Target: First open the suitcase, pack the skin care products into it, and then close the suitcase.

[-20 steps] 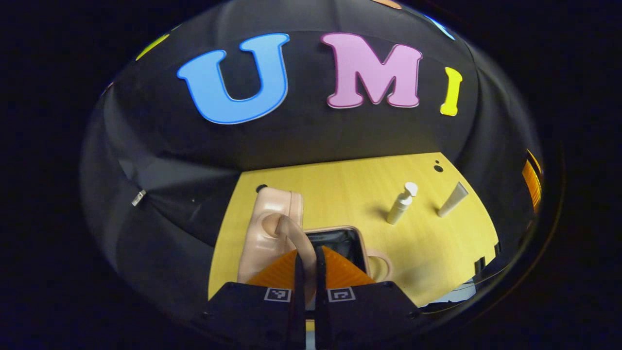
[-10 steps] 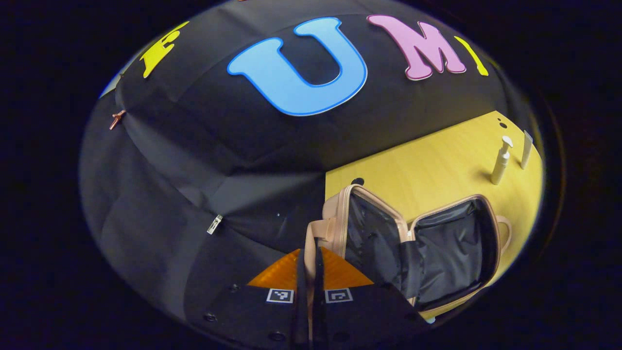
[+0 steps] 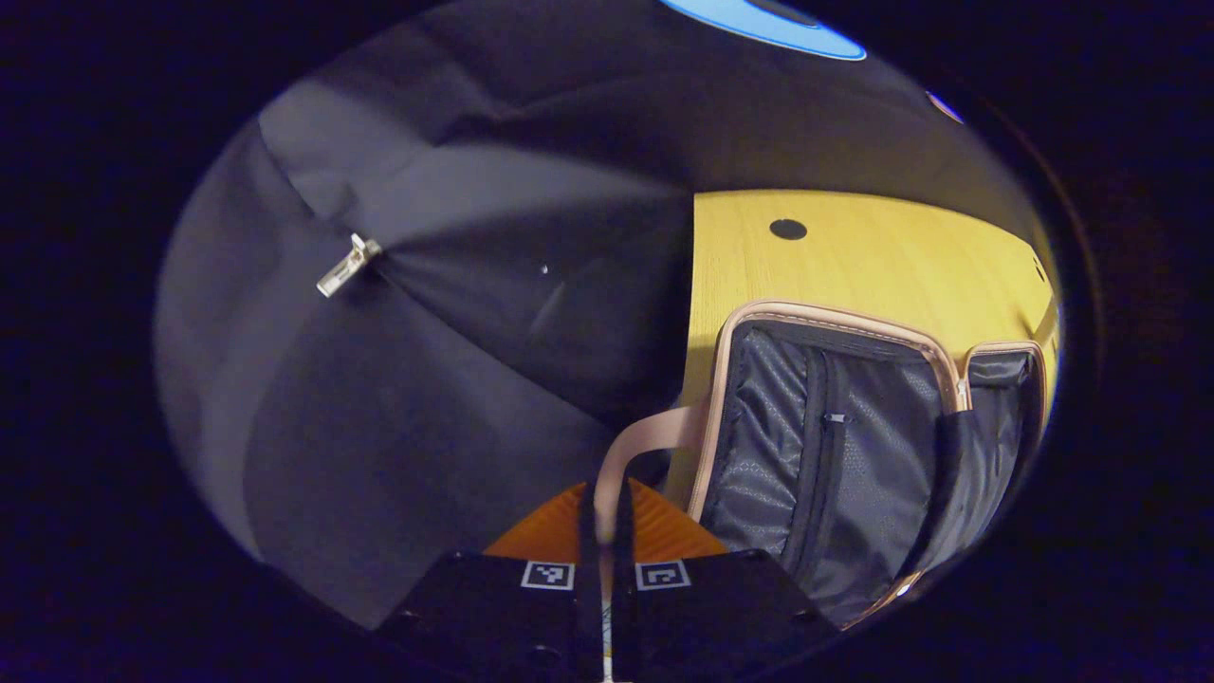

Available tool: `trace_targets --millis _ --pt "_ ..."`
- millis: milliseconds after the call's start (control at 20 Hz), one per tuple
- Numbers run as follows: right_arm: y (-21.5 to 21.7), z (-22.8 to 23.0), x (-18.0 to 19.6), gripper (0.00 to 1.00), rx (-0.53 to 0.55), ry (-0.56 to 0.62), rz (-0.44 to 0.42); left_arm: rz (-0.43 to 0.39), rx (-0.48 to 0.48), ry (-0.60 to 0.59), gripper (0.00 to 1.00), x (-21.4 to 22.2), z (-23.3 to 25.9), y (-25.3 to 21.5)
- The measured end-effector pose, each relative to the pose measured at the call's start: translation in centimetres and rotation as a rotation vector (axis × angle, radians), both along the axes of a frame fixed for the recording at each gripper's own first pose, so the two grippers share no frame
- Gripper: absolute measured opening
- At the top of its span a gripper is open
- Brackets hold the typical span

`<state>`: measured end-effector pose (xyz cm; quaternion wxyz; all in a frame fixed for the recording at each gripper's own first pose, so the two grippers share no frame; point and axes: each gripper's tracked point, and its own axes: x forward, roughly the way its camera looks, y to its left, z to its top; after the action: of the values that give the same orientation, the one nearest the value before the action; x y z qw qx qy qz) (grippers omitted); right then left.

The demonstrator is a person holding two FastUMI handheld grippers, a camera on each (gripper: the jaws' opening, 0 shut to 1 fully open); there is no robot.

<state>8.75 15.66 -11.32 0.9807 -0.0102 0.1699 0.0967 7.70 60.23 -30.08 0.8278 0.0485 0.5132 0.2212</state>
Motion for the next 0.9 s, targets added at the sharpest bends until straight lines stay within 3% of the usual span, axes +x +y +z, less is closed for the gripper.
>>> trace_targets --millis 150,300,350,400,500,550,650,900 --pt "0.1 -1.1 0.0 0.96 -0.003 0.038 -0.015 -0.008 -0.012 0.063 0.10 0.0 -0.2 0.6" --pt "-0.2 -2.6 -0.2 0.97 0.007 0.090 -0.042 0.016 0.044 0.112 0.14 -0.4 -0.6 2.7" --pt "-0.4 -3.0 -0.1 0.97 0.016 0.106 -0.054 0.041 0.028 0.110 0.26 -0.5 -0.8 2.4" --pt "-0.6 -3.3 -0.2 0.97 0.028 0.120 -0.063 0.057 0.046 0.081 0.28 -0.3 -0.4 2.2" --pt "-1.1 -4.2 -0.2 0.97 0.036 0.141 -0.076 0.033 0.075 -0.048 0.63 1.1 2.8 1.1" --pt "-1.6 -4.8 -0.1 0.97 0.026 0.148 -0.080 0.004 0.067 -0.123 0.83 2.0 5.0 -0.5" --pt "-3.1 -6.6 0.3 0.97 -0.029 0.159 -0.079 -0.064 0.066 -0.262 0.98 3.9 10.1 -5.0" --pt "-7.0 -11.4 1.5 0.98 -0.088 0.217 -0.077 -0.343 -0.026 -0.507 0.98 7.4 19.0 -22.8"
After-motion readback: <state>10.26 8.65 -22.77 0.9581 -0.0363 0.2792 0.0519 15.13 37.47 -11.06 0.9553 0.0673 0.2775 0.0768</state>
